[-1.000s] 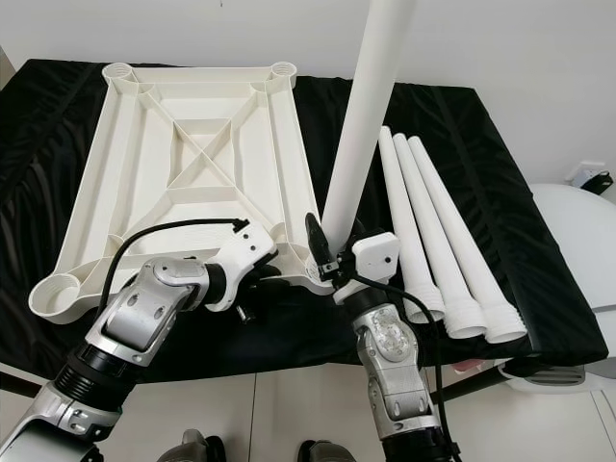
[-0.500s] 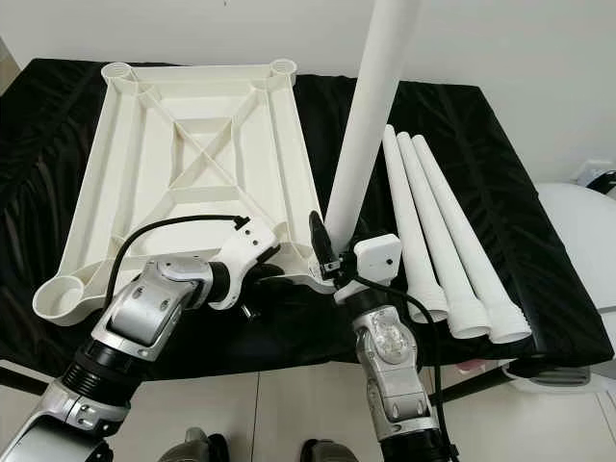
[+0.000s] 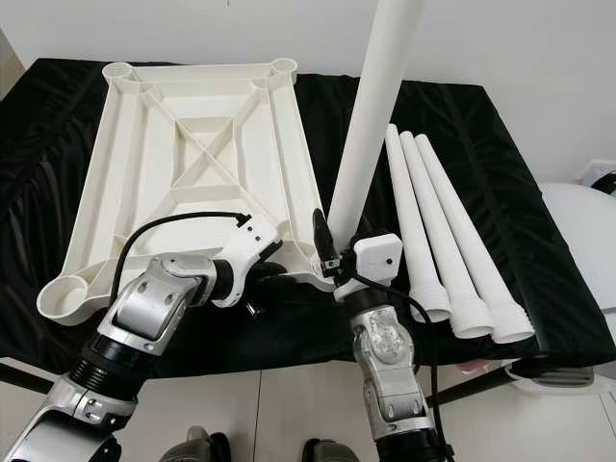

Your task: Building children table

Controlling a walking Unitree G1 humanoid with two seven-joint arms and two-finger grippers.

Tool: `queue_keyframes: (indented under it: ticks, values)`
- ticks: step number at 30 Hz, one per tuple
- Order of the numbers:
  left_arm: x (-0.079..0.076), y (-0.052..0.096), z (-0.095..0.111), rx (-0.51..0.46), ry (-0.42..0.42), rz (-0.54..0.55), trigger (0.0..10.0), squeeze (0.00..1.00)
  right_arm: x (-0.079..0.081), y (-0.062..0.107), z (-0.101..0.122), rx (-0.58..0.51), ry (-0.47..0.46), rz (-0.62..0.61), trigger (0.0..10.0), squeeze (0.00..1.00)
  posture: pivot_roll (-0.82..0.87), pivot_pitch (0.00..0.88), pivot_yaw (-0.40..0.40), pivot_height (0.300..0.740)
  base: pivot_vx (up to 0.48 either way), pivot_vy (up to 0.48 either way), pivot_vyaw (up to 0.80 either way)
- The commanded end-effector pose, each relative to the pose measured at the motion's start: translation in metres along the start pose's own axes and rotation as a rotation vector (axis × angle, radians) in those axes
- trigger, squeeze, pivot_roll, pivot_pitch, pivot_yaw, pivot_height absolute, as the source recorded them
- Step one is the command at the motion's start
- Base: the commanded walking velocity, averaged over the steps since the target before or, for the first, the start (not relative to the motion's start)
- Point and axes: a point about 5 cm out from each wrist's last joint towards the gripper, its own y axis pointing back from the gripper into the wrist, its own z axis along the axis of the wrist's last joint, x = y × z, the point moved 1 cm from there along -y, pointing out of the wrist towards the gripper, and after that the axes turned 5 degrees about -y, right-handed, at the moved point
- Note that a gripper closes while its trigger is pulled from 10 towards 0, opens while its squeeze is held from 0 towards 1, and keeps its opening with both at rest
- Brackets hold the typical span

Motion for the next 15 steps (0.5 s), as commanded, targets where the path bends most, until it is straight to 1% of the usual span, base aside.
queue_keyframes:
  ticks: [1, 5, 6, 10, 13, 15]
  values:
    - [0.0441, 0.0243, 0.0169, -0.076, 0.038, 0.406, 10.0, 0.00, -0.0030, 0.0282, -0.0435, 0.228, 0.022, -0.036, 10.0, 0.00, -0.03, 0.161, -0.018, 0.740, 0.000, 0.000, 0.00]
    - [0.0451, 0.0243, 0.0182, -0.079, 0.045, 0.412, 10.0, 0.00, -0.0032, 0.0277, -0.0454, 0.232, 0.029, -0.069, 10.0, 0.00, -0.02, 0.161, -0.018, 0.740, 0.000, 0.000, 0.00]
    - [0.0455, 0.0242, 0.0191, -0.081, 0.047, 0.414, 10.0, 0.00, -0.0033, 0.0265, -0.0467, 0.235, 0.037, -0.096, 10.0, 0.00, -0.02, 0.162, -0.016, 0.740, 0.000, 0.000, 0.00]
    - [0.0457, 0.0241, 0.0198, -0.082, 0.050, 0.416, 10.0, 0.00, -0.0033, 0.0255, -0.0476, 0.236, 0.042, -0.114, 10.0, 0.00, -0.02, 0.163, -0.015, 0.740, 0.000, 0.000, 0.00]
    - [0.0465, 0.0245, 0.0218, -0.085, 0.053, 0.420, 10.0, 0.00, -0.0067, 0.0222, -0.0496, 0.222, 0.071, -0.220, 10.0, 0.00, -0.01, 0.166, -0.015, 0.740, 0.000, 0.000, 0.00]
    - [0.0467, 0.0245, 0.0221, -0.086, 0.053, 0.420, 10.0, 0.00, -0.0072, 0.0217, -0.0499, 0.219, 0.075, -0.243, 10.0, 0.00, -0.01, 0.166, -0.015, 0.740, 0.000, 0.000, 0.00]
